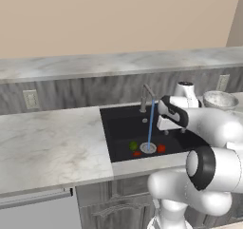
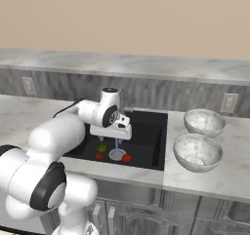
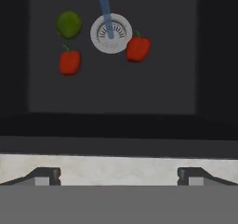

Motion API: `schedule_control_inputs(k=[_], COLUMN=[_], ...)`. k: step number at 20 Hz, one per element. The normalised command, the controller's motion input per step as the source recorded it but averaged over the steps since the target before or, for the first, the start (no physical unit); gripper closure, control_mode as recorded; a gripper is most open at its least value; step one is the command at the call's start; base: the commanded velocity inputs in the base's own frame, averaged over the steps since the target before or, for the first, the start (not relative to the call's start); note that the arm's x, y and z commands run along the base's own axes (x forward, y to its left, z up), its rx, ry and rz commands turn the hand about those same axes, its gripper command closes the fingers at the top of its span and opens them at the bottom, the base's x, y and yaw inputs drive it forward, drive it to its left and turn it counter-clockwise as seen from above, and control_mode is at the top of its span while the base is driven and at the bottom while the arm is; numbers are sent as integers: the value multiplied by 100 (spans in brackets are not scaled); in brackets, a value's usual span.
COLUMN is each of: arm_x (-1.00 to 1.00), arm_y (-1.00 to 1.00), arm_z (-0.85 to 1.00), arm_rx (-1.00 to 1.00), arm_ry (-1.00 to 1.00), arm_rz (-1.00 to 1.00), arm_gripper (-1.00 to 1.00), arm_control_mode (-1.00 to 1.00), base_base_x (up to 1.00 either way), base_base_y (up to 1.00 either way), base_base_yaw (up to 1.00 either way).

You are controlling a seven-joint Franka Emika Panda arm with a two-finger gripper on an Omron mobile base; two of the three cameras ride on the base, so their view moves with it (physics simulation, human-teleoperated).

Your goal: Pick the bell peppers from the sink and place them in one bowl. Place the lime in the other bowl. Then turn off the sink faucet.

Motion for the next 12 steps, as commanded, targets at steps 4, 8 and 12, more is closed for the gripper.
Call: schedule_control_inputs(k=[4,8,12], arm_x=[15,13,20], arm_y=[0,-1,-4], arm_z=[-12,-2,-10], arm_rx=[0,0,0], arm_ry=[1,6,7], arm_rz=[-16,-12,-9], arm_gripper=[-100,-100,-100], arm_control_mode=[-100,-100,-100], base_base_x=[0,0,0], base_base_y=[0,0,0], base_base_yaw=[0,0,0])
